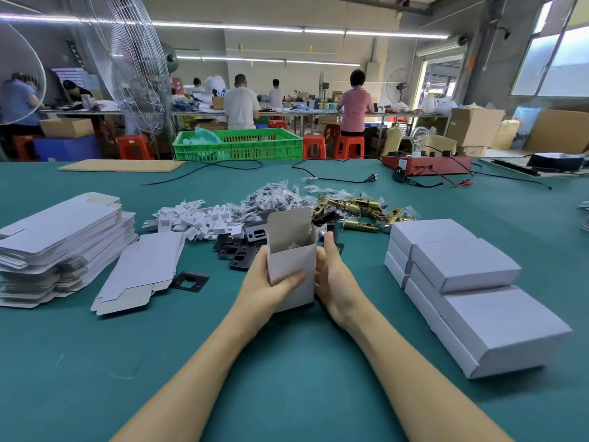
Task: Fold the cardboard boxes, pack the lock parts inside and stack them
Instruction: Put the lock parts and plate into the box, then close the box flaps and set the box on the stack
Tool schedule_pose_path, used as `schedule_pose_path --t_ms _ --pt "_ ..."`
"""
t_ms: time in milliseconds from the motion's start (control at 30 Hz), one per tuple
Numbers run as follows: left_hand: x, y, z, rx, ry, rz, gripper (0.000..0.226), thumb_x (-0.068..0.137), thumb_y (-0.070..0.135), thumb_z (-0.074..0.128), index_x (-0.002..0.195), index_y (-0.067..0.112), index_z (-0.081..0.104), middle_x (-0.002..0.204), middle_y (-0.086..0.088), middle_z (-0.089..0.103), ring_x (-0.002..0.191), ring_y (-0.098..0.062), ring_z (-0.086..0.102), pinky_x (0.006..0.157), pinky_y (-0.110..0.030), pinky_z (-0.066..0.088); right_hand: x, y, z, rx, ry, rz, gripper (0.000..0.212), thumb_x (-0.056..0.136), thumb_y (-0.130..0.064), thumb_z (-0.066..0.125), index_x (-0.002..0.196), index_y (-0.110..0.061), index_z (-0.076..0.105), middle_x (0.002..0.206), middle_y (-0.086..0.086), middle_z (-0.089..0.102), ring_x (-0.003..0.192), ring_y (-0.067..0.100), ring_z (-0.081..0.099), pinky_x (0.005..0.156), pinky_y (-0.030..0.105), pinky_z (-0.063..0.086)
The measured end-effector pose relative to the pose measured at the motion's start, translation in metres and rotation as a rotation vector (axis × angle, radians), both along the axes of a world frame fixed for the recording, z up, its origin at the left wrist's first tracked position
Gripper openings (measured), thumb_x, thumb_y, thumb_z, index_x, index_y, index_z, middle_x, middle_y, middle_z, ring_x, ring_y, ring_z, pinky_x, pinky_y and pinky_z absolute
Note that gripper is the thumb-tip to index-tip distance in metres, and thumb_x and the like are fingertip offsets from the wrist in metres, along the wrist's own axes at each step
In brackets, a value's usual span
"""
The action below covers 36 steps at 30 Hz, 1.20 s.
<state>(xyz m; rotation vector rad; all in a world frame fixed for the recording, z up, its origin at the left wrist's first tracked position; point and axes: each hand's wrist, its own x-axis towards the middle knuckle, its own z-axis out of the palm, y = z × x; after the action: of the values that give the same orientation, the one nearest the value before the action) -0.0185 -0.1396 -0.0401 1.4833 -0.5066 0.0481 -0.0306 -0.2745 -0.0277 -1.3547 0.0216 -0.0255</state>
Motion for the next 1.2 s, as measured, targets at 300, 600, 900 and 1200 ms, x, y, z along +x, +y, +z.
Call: schedule_pose_path --t_ms 300,600,900,1200 --pt "-0.002 -0.002 0.002 0.03 0.262 -0.015 0.139 0.043 0.105 0.036 0.152 0.02 0.031 0.157 0.0 0.032 0.147 -0.017 0.026 0.122 -0.044 0.019 0.0 0.001 0.005 0.062 0.027 0.181 0.063 0.094 -0.065 0.02 0.132 -0.027 0.053 0.124 -0.003 0.066 0.117 0.009 0.06 0.095 0.024 0.049" --pt "0.005 -0.004 0.012 -0.193 0.315 -0.021 0.04 0.078 0.048 0.052 0.107 0.02 0.059 0.116 -0.01 0.069 0.103 -0.031 0.065 0.096 -0.05 0.047 0.002 0.004 0.001 0.113 -0.017 0.182 0.055 0.095 -0.061 0.028 0.123 -0.03 0.062 0.123 0.001 0.067 0.116 0.018 0.061 0.101 0.036 0.047" --pt "0.006 -0.004 0.013 -0.262 0.208 -0.04 0.039 0.088 0.04 0.045 0.127 0.034 0.05 0.118 -0.002 0.07 0.101 -0.023 0.067 0.084 -0.044 0.056 0.005 0.003 0.006 0.146 -0.04 0.089 0.036 0.095 -0.045 0.045 0.11 -0.025 0.07 0.117 0.009 0.069 0.099 0.023 0.063 0.094 0.047 0.048" --pt "0.006 -0.005 0.02 -0.329 0.247 0.008 0.027 0.101 0.019 0.042 0.109 0.031 0.065 0.109 -0.002 0.072 0.087 -0.017 0.066 0.068 -0.03 0.057 0.004 0.01 0.026 0.164 -0.228 -0.145 0.034 0.093 0.002 0.043 0.098 -0.024 0.064 0.1 0.007 0.07 0.083 0.018 0.063 0.069 0.03 0.052"
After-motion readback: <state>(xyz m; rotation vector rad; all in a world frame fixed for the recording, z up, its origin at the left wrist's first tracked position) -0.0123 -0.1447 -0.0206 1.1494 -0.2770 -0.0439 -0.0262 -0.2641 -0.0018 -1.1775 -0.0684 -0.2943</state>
